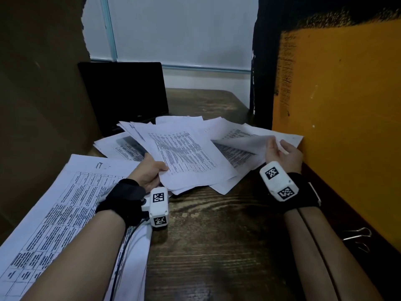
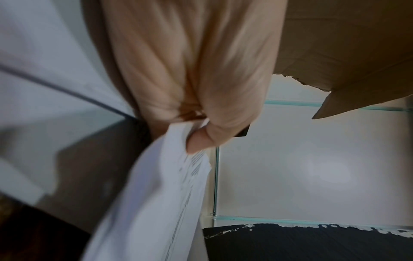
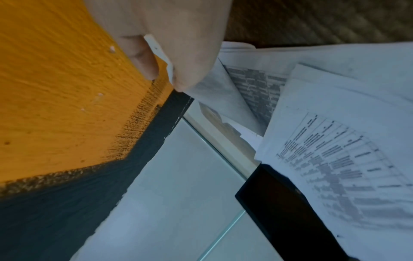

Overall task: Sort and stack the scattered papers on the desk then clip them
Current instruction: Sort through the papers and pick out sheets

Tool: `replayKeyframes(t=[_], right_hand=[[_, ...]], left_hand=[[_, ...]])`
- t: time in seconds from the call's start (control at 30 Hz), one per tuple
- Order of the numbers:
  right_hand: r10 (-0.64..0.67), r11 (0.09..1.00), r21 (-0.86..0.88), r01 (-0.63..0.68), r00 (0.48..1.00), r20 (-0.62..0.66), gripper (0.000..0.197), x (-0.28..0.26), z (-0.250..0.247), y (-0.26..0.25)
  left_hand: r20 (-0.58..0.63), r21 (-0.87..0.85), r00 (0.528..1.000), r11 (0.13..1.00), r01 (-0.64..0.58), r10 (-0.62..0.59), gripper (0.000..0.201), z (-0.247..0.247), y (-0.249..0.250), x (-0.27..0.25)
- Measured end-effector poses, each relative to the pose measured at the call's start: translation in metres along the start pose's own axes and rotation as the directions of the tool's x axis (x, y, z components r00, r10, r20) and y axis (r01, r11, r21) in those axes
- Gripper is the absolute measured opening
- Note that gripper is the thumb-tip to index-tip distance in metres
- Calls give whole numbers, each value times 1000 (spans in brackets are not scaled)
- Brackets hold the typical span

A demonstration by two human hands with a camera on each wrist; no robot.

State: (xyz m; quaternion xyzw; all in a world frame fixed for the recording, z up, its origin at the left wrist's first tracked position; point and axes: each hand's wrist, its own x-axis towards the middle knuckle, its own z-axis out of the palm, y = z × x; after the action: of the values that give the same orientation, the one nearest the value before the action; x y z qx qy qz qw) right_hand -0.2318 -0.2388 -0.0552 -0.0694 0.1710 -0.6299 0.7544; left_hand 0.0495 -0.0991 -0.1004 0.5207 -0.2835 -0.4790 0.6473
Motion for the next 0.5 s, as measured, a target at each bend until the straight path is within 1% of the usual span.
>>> replayKeyframes(t=[0.03, 0.07, 0.1, 0.13, 0.17, 0.2, 0.23, 0.27, 0.3, 0.33, 0.37, 0.4, 0.43, 0.5], right_hand=[[35, 991, 132, -32, 999, -20, 46, 0, 5, -2], [33, 958, 283, -38, 999, 22, 44, -1, 8, -5], [54, 900, 421, -109, 989, 141, 42, -3, 11, -8], [23, 848, 499, -178, 953, 302, 44, -9, 12, -9], [-5, 856, 498, -139, 961, 278, 51, -10, 13, -12], [17, 865, 482, -141, 967, 253, 58, -9, 15, -18], [61, 861, 458, -220, 940, 337, 61, -15, 20, -20], [91, 919, 325, -224, 922, 377, 60, -20, 20, -17], [135, 942, 222, -251, 891, 434, 58, -23, 20, -13], [193, 944, 156, -291, 870, 453, 59, -23, 21, -7], [227, 950, 89, -300, 858, 461, 63, -26, 22, 0], [266, 952, 14, -304, 854, 446, 69, -28, 23, 7], [306, 948, -59, -311, 853, 423, 70, -27, 22, 13], [381, 922, -218, -320, 850, 364, 58, -29, 22, 26]], left_hand=[[-34, -6, 998, 999, -46, 46, 83, 2, 1, -1], [-78, -22, 993, 996, -91, 89, 82, 4, 2, -2], [-133, -42, 984, 991, -127, 120, 79, 7, 4, -4], [-192, -65, 971, 985, -158, 143, 77, 7, 5, -4], [-249, -92, 956, 979, -181, 153, 76, 8, 6, -4], [-301, -119, 940, 971, -205, 161, 74, 6, 6, -2], [-335, -146, 928, 964, -222, 163, 72, 5, 6, 0], [-339, -171, 927, 959, -228, 160, 70, 3, 6, 2], [-305, -199, 940, 956, -217, 150, 69, 3, 5, 3], [-247, -234, 958, 951, -205, 145, 68, 3, 3, 4], [-194, -253, 971, 949, -189, 142, 67, 4, 3, 3], [-152, -266, 978, 947, -179, 142, 67, 6, 2, 2], [-123, -271, 983, 948, -166, 137, 68, 6, 2, 1], [-64, -271, 991, 954, -130, 117, 72, 7, 1, 2]])
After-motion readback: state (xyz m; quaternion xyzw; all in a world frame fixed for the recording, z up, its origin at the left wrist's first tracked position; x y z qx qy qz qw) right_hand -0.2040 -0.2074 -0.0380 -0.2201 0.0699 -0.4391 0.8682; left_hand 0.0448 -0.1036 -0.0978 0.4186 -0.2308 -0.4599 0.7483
